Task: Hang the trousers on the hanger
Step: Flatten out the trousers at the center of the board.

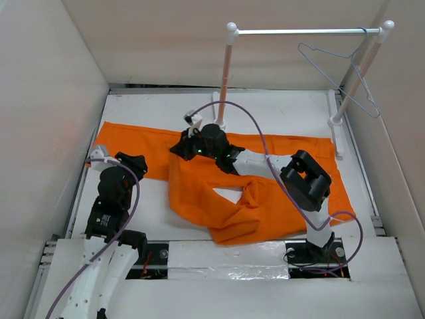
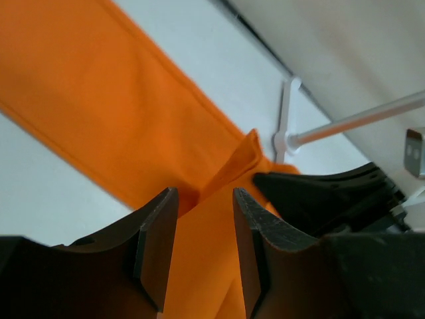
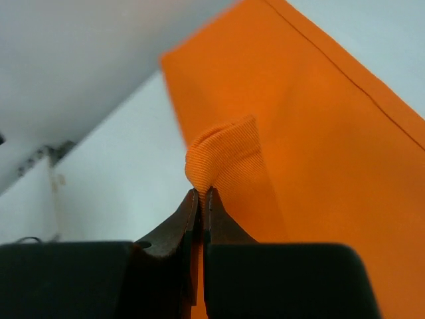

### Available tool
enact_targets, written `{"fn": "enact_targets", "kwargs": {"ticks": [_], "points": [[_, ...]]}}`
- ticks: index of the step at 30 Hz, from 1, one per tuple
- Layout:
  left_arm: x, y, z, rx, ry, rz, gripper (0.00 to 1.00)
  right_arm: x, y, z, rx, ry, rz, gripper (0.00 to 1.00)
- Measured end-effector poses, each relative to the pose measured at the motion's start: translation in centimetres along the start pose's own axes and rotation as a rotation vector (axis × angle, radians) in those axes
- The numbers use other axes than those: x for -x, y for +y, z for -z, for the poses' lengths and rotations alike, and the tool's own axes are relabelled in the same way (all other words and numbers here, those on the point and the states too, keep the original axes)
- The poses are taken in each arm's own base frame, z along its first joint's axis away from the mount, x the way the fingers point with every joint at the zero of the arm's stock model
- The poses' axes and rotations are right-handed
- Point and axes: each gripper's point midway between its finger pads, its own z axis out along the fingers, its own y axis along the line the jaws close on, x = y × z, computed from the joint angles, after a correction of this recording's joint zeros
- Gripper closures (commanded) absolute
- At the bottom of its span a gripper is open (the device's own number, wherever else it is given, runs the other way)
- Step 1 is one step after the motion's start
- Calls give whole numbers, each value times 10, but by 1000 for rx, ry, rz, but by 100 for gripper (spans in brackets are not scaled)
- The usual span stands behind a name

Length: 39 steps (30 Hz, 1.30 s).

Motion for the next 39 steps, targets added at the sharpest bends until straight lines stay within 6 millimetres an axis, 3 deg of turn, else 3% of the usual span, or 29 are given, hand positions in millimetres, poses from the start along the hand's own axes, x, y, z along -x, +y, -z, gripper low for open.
{"fn": "enact_targets", "kwargs": {"ticks": [5,8,11,15,22,28,30,35,39], "points": [[-71,36,-20,62,160,30,65,-57,-103,51,-191,86,-112,99],[-101,52,-28,97,235,38,61,-88,-133,74,-261,141,-160,89],[-122,58,-33,100,288,44,60,-97,-135,81,-275,155,-165,82],[-147,62,-39,82,356,54,56,-85,-129,89,-270,128,-152,72],[-186,60,-40,11,474,114,48,-80,-133,99,-273,100,-150,71],[-209,58,-41,-8,545,164,49,-79,-133,99,-260,96,-152,71],[-218,48,-40,-37,565,162,50,-78,-132,99,-253,94,-151,71],[-232,32,-32,-72,600,166,60,-75,-132,99,-243,85,-149,71],[-226,35,-39,-46,554,184,82,-78,-131,100,-236,92,-151,71]]}}
